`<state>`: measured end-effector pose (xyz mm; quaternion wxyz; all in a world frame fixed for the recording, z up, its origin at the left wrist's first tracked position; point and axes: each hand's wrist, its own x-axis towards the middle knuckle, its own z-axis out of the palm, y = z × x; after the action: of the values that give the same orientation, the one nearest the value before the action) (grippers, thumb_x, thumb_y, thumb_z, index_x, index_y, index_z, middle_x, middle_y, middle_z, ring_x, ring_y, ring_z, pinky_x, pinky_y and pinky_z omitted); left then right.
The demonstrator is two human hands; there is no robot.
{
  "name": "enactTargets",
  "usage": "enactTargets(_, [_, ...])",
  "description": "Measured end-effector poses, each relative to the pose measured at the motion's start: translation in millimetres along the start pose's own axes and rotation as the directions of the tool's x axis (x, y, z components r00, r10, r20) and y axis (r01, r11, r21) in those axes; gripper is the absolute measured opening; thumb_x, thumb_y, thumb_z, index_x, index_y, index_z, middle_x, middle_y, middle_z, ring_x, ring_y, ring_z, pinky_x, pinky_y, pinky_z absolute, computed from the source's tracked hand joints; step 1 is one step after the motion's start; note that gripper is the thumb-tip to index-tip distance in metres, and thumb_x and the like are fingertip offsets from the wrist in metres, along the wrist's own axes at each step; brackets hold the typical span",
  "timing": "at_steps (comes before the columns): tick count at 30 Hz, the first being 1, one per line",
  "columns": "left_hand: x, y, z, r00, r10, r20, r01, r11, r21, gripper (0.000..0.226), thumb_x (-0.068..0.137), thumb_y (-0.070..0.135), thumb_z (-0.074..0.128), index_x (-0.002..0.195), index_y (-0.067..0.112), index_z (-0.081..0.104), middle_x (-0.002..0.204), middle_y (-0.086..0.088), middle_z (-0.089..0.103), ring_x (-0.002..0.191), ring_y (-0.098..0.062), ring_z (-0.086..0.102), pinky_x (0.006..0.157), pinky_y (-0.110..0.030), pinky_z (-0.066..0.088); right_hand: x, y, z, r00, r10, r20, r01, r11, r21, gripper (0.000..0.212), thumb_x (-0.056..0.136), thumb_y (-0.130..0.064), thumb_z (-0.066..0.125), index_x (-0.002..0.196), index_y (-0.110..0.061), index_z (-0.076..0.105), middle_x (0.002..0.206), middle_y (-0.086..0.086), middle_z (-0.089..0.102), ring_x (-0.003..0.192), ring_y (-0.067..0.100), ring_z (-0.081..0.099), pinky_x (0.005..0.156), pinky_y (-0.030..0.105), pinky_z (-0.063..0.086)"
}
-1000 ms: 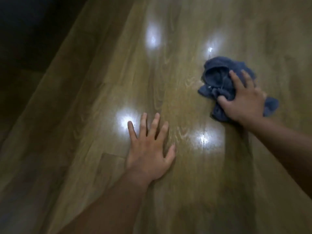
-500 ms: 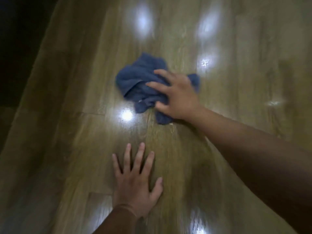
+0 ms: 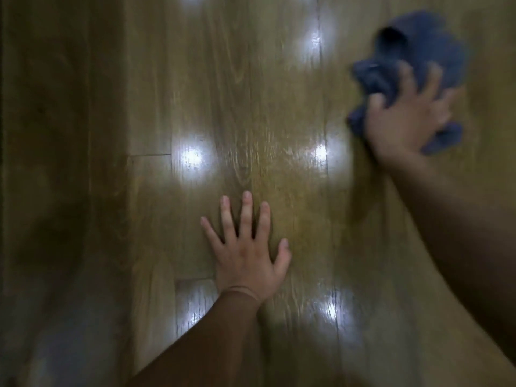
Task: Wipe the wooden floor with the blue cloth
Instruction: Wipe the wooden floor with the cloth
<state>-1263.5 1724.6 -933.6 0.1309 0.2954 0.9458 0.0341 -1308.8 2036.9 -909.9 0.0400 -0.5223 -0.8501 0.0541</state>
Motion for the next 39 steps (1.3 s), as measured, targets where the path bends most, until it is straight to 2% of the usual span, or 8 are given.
enactTargets(2, [0,1,-1,1.000,-0.012,-0.007,0.012,1.000,-0.002,0.073,0.084,0.056,0.045,0.145,0.017,0.046,0.159,-0.013,0.033,0.148,-0.046,0.017,0.113,-0.075,0.005,-70,-64,8,0.927,-0.368,0.067,0.363,0.929,0.075,0.066,0.082,-0.053,0.045,0.147,-0.041,0.044,0.164,0.002,0.026,0.145,0.047,0.023,0.117,0.055,0.016])
enactTargets(5, [-3,1,6,0.998,-0.012,-0.066,0.012,1.000,0.008,0.070,0.080,0.053,0.047,0.138,0.015,0.050,0.148,-0.017,0.046,0.146,-0.047,0.023,0.111,-0.076,0.011,-130,-107,20,0.493,-0.861,0.127,0.849,0.508,0.147,0.061,0.082,-0.049,0.052,0.142,-0.042,0.051,0.161,0.000,0.034,0.142,0.046,0.029,0.113,0.047,0.023])
enactTargets(8, [0,-8,8,0.991,-0.025,-0.132,0.024,1.000,-0.003,0.069,0.081,0.054,0.044,0.138,0.016,0.047,0.149,-0.016,0.042,0.144,-0.046,0.025,0.111,-0.076,0.012,-89,-65,12,0.216,-0.967,0.132,0.948,0.240,0.210,0.058,0.083,-0.044,0.054,0.141,-0.034,0.056,0.157,0.005,0.040,0.140,0.042,0.038,0.110,0.044,0.028])
enactTargets(14, [-3,7,8,0.992,-0.018,-0.127,0.018,1.000,-0.001,0.072,0.085,0.054,0.040,0.144,0.014,0.045,0.156,-0.015,0.035,0.147,-0.047,0.020,0.112,-0.075,0.008,19,214,-34,0.980,-0.182,0.077,0.181,0.983,0.015,0.075,0.080,-0.053,0.040,0.149,-0.023,0.041,0.159,0.014,0.029,0.145,0.036,0.029,0.121,0.044,0.024])
enactTargets(21, [-1,5,10,0.988,-0.001,-0.155,0.001,1.000,0.000,0.071,0.086,0.055,0.038,0.144,0.014,0.046,0.158,-0.014,0.032,0.147,-0.046,0.017,0.113,-0.074,0.004,-11,196,-20,0.905,0.425,0.020,-0.425,0.905,0.002,0.079,0.084,-0.065,0.024,0.155,-0.032,0.024,0.166,0.012,0.015,0.147,0.049,0.014,0.116,0.064,0.013])
enactTargets(26, [-2,4,13,0.986,-0.023,-0.165,0.021,1.000,-0.014,0.072,0.085,0.052,0.038,0.143,0.012,0.046,0.156,-0.016,0.036,0.147,-0.045,0.019,0.115,-0.072,0.004,-149,3,15,0.959,-0.278,0.054,0.271,0.957,0.101,0.065,0.081,-0.052,0.051,0.144,-0.038,0.047,0.160,0.008,0.031,0.142,0.050,0.023,0.113,0.057,0.018])
enactTargets(31, [-3,2,14,0.978,-0.041,-0.204,0.034,0.999,-0.036,0.078,0.084,0.052,0.040,0.140,-0.002,0.040,0.152,-0.019,0.041,0.148,-0.040,0.023,0.116,-0.070,0.010,-140,-47,12,0.526,-0.819,0.230,0.832,0.551,0.061,0.065,0.084,-0.061,0.049,0.146,-0.046,0.041,0.162,-0.002,0.029,0.144,0.040,0.026,0.115,0.046,0.023])
enactTargets(39, [-2,4,11,0.985,-0.041,-0.166,0.038,0.999,-0.022,0.080,0.082,0.056,0.038,0.138,-0.002,0.046,0.156,-0.015,0.035,0.149,-0.041,0.019,0.116,-0.071,0.006,-2,226,-23,0.996,0.004,0.094,-0.005,1.000,0.004,0.067,0.083,-0.058,0.038,0.147,-0.037,0.033,0.155,0.010,0.032,0.136,0.041,0.037,0.113,0.053,0.031])
